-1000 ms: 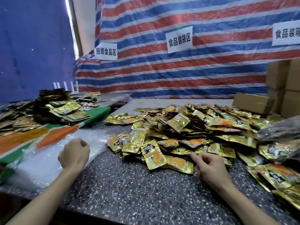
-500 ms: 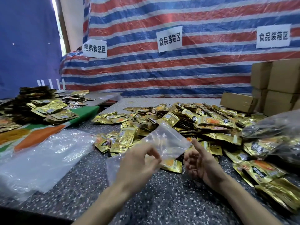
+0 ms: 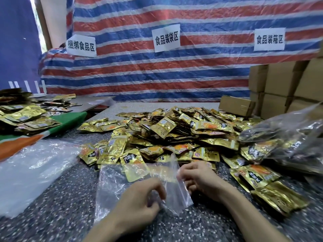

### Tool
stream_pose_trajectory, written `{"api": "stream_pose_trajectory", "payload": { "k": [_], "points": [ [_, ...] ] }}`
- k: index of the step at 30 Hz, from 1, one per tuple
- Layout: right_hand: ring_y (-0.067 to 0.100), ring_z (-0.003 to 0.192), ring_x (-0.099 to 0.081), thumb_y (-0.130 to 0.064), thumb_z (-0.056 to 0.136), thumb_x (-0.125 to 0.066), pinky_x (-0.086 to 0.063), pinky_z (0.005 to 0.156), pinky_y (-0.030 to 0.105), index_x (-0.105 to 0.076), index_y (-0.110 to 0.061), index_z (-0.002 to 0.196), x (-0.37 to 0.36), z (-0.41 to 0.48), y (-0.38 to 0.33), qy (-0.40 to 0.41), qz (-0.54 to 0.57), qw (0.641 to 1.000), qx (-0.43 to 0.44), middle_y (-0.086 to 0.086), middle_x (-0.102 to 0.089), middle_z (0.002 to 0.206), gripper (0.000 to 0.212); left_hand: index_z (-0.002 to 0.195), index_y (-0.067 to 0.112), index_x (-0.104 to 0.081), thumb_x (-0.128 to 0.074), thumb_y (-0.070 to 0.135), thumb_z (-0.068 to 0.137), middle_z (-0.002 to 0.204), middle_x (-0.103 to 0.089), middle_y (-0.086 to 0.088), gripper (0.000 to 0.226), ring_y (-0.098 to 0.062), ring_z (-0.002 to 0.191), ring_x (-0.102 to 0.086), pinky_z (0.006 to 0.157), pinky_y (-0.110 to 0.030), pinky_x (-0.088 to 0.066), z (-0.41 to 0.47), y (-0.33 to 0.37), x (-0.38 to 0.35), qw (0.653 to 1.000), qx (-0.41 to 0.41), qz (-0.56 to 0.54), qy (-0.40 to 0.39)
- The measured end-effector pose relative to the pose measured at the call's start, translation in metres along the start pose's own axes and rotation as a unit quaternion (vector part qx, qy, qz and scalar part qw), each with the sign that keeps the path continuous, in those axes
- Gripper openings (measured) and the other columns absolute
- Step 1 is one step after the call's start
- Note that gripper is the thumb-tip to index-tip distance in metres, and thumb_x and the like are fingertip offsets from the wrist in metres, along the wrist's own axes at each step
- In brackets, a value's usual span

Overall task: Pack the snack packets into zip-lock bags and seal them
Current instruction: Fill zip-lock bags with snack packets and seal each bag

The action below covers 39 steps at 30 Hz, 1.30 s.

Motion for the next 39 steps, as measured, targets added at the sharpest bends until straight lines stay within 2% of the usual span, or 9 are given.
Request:
{"api": "stream_pose_trajectory", "payload": {
  "k": [2,6,12,15,20,28,32,36,39],
  "points": [
    [0.01,0.049,-0.054,0.008,0.089,-0.059,-0.044,0.042,0.018,-0.069,-0.005,0.069,-0.002,-0.002,-0.002,-0.011,-0.004,1.0,0.012,0.01,-0.058,0.065,0.026,0.084,0.035,-0.06,-0.059,0.043,0.073,0.087,-0.068,0.008,0.013,-0.007,0.083,-0.065,0.08,-0.032,-0.057,0.001,0.003,0.001,0.998,0.057,-0.022,-0.003],
    [0.015,0.058,-0.063,-0.005,0.08,-0.072,-0.051,0.049,0.019,-0.075,-0.011,0.074,-0.012,-0.007,-0.006,-0.063,-0.014,0.997,0.043,0.013,-0.067,0.072,0.009,0.081,0.027,-0.063,-0.045,0.089,0.065,0.079,-0.071,0.012,0.066,0.0,0.068,-0.062,0.065,-0.022,-0.047,0.008,0.02,-0.002,0.992,0.112,-0.052,0.039],
    [0.016,0.052,-0.063,-0.003,0.077,-0.07,-0.046,0.041,0.02,-0.063,-0.016,0.058,-0.011,-0.016,-0.005,0.019,-0.02,0.998,0.054,0.019,-0.065,0.071,0.025,0.067,0.012,-0.063,-0.062,0.026,0.093,0.064,-0.065,0.002,0.03,-0.013,0.063,-0.061,0.072,-0.043,-0.054,0.017,0.038,0.008,0.994,0.09,-0.023,0.059],
    [0.014,0.044,-0.055,0.011,0.083,-0.057,-0.04,0.038,0.021,-0.051,-0.017,0.054,0.002,-0.026,-0.014,0.119,-0.019,0.99,0.068,0.015,-0.06,0.063,0.041,0.06,0.007,-0.063,-0.056,0.009,0.091,0.056,-0.064,0.001,0.031,-0.01,0.056,-0.06,0.065,-0.035,-0.054,0.017,0.044,0.029,0.992,0.089,-0.042,0.083],
    [0.025,0.048,-0.058,0.009,0.093,-0.045,-0.049,0.041,0.031,-0.052,-0.01,0.087,0.015,-0.053,-0.049,0.153,-0.086,0.976,0.127,0.007,-0.062,0.061,0.021,0.054,0.01,-0.061,-0.054,0.008,0.09,0.05,-0.058,-0.003,0.038,-0.012,0.047,-0.055,0.046,-0.015,-0.041,0.022,0.052,0.059,0.973,0.079,-0.144,0.16],
    [0.028,0.053,-0.062,0.002,0.099,-0.045,-0.052,0.048,0.034,-0.062,-0.019,0.087,0.014,-0.093,-0.089,0.125,-0.186,0.956,0.188,0.013,-0.064,0.076,0.03,0.055,0.015,-0.069,-0.058,0.009,0.091,0.059,-0.064,-0.01,0.038,-0.017,0.051,-0.055,0.052,-0.026,-0.044,0.038,0.046,0.069,0.958,0.063,-0.247,0.128],
    [0.016,0.057,-0.065,0.007,0.096,-0.044,-0.052,0.049,0.023,-0.067,-0.023,0.07,0.014,-0.097,-0.092,0.155,-0.256,0.934,0.195,0.006,-0.066,0.066,0.046,0.067,0.012,-0.069,-0.069,0.043,0.082,0.07,-0.068,-0.009,0.035,-0.018,0.061,-0.06,0.058,-0.024,-0.048,0.051,0.026,0.075,0.95,0.067,-0.286,0.107],
    [0.014,0.071,-0.066,0.001,0.091,-0.057,-0.05,0.062,0.021,-0.074,-0.033,0.081,0.018,-0.099,-0.092,0.177,-0.296,0.917,0.2,-0.004,-0.069,0.076,0.039,0.097,0.018,-0.064,-0.073,0.051,0.082,0.099,-0.068,0.001,0.038,-0.015,0.089,-0.063,0.074,-0.032,-0.049,0.065,-0.03,0.101,0.931,0.198,0.026,0.305],
    [0.03,0.077,-0.067,0.003,0.088,-0.06,-0.056,0.063,0.037,-0.075,-0.037,0.093,0.016,-0.103,-0.087,0.149,-0.265,0.935,0.181,0.008,-0.068,0.075,0.043,0.128,0.014,-0.048,-0.069,0.065,0.079,0.135,-0.05,-0.012,0.074,-0.03,0.124,-0.047,0.101,-0.045,-0.042,0.062,-0.075,0.103,0.873,0.345,0.227,0.259]
  ]
}}
Point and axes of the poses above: each hand's wrist, its own z-axis towards the middle knuckle, its own x-axis out of the back of the hand, y = z × x, the point moved 3 cm from there along z, towards the middle knuckle
